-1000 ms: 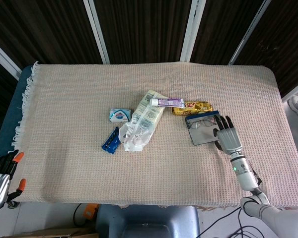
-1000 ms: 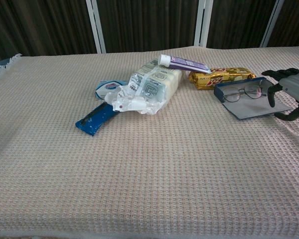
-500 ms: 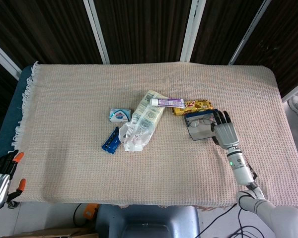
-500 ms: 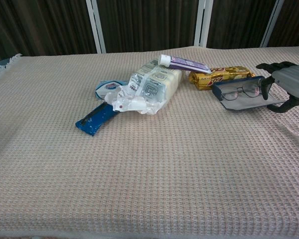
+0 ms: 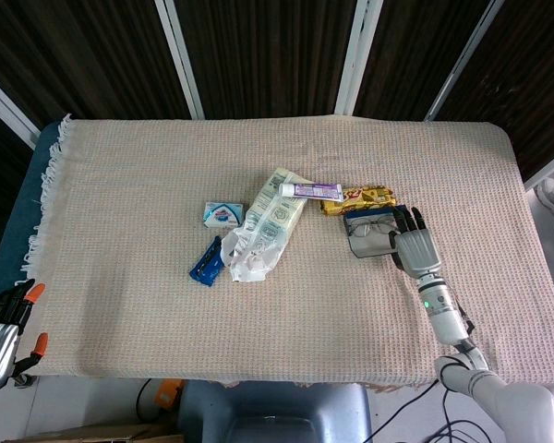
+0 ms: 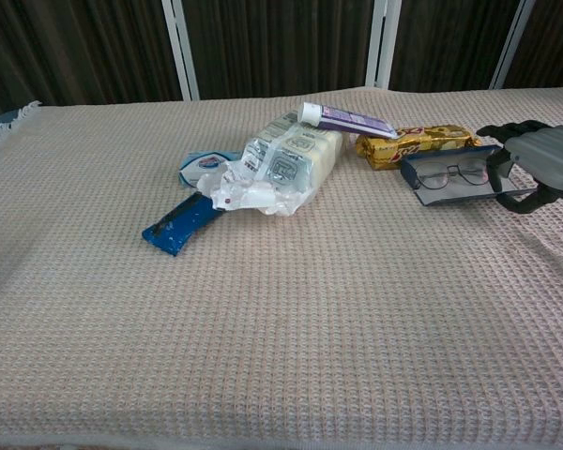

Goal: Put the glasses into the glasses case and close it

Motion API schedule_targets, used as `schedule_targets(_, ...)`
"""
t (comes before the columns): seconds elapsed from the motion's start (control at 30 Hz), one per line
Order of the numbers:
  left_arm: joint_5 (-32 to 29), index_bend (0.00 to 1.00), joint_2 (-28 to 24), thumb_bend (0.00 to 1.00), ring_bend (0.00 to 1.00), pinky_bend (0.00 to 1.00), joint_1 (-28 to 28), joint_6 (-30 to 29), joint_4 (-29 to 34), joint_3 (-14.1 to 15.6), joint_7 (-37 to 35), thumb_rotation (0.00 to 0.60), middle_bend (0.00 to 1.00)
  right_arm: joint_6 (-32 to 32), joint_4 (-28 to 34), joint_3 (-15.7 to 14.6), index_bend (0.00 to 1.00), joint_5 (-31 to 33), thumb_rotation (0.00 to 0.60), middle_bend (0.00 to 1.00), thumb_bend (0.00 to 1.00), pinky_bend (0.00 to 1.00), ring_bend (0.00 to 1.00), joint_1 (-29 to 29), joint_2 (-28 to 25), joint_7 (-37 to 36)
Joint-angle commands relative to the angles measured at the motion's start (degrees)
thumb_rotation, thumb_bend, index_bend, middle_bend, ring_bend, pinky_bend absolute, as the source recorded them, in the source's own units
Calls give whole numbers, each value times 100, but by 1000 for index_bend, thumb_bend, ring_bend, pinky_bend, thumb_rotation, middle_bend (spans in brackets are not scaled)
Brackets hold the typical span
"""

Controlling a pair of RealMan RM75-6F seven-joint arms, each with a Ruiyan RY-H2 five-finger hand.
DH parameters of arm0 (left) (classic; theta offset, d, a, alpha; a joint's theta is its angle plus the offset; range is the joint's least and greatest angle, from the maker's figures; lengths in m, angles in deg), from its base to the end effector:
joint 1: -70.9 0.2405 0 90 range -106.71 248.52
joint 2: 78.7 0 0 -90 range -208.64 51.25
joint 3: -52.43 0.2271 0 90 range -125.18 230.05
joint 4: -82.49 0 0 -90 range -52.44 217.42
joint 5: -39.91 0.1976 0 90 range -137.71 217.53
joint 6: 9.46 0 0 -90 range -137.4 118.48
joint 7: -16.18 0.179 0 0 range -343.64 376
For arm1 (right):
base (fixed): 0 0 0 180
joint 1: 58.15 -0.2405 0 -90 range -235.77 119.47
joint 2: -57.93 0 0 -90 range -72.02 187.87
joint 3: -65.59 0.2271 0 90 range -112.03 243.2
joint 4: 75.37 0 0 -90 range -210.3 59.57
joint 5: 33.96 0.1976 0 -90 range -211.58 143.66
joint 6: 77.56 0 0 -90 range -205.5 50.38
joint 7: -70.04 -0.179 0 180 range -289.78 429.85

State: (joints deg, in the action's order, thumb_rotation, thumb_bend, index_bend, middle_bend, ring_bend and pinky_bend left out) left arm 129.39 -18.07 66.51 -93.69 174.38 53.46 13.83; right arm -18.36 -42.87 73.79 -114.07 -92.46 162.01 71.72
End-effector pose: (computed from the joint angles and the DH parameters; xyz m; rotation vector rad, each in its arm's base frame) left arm -0.2862 0.1967 0.1586 -1.4806 -0.9245 -0.8531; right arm -0.2714 -0.3897 0.0156 1.6479 -0.6476 0.6688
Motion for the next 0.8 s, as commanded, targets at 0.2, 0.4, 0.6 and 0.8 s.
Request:
schedule_targets(0.2,25,0,-9,448,0,95,9,-23,-9,7,-42,600,0,520,333,-220,718,-257,600,156,649,1,0,277,-236,-212)
schedule_targets(0.4,55,0,-8,448,0,95,15,-36,-8,21,-44,600,0,1088,938,-516,725,-554,600,158,651,1,0,655,-617,-225)
schedule_targets(0.6,94,0,-9,448,0,95,26,-66,-6,34,-55,600,0,1415,1777,-739,733,-699,600,163,654,1,0,1018,-1101,-264)
schedule_targets(0.8,114,0,-10,448,0,95,32,-81,-5,42,-57,600,0,1597,2458,-824,738,-818,600,164,654,1,0,1175,-1477,-360)
